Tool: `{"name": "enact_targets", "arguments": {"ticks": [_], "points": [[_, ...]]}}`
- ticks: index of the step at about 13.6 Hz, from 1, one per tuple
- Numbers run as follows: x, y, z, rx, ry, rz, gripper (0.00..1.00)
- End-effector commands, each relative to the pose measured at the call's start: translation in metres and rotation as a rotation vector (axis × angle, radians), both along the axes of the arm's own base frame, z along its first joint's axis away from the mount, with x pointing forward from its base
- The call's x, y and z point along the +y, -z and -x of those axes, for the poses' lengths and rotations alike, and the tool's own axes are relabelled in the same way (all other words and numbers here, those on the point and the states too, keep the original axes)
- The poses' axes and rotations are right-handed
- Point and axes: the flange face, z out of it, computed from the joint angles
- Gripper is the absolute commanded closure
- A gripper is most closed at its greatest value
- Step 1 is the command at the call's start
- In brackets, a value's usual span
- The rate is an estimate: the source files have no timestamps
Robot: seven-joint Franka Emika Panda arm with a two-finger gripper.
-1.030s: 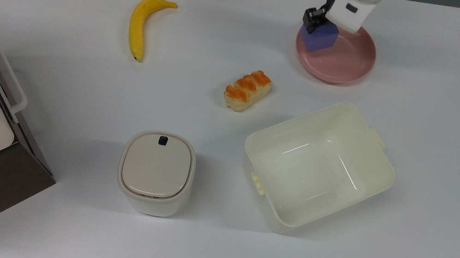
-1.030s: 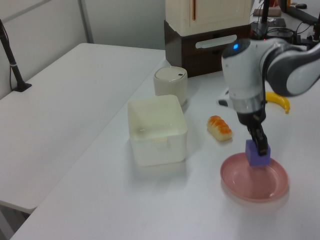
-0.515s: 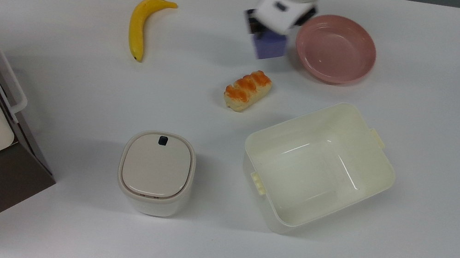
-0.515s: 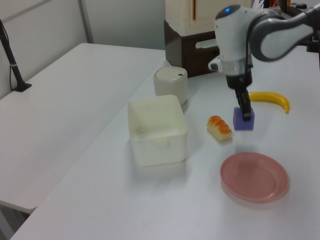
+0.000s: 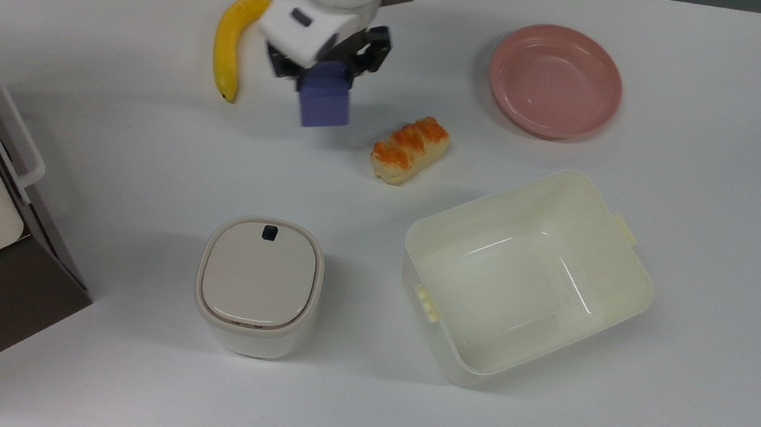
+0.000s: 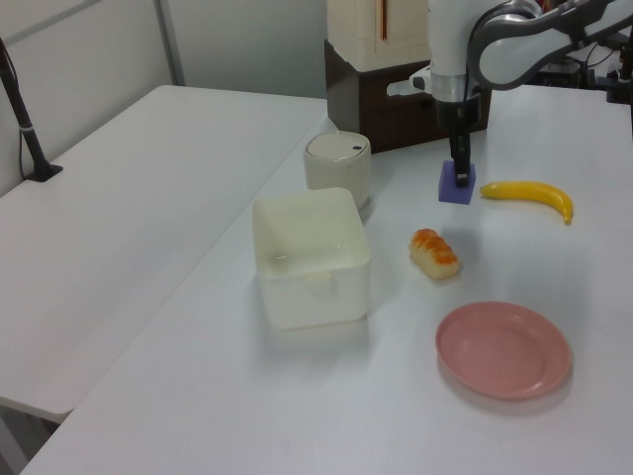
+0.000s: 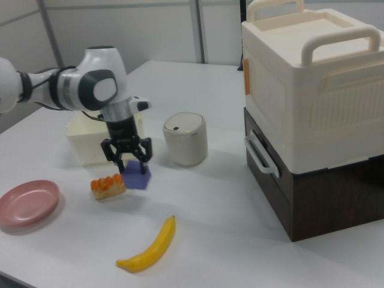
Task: Put the cube on the table
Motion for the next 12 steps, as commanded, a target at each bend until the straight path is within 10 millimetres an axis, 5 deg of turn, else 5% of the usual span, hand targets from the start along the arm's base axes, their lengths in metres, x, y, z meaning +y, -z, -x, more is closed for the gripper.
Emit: {"name": "enact_targets", "arguments": {"ticks": [1, 4, 9, 12], "points": [[-0.028, -0.014, -0.017, -0.043, 0.032, 0.011, 0.0], [-0.029, -0.044, -0.018, -0.058, 0.144, 0.009, 0.0], [-0.017, -0.128, 0.005, -0.096, 0.312, 0.006, 0.0], [-0.01, -0.154, 0.015, -0.139, 0.306, -0.006, 0.0]]}}
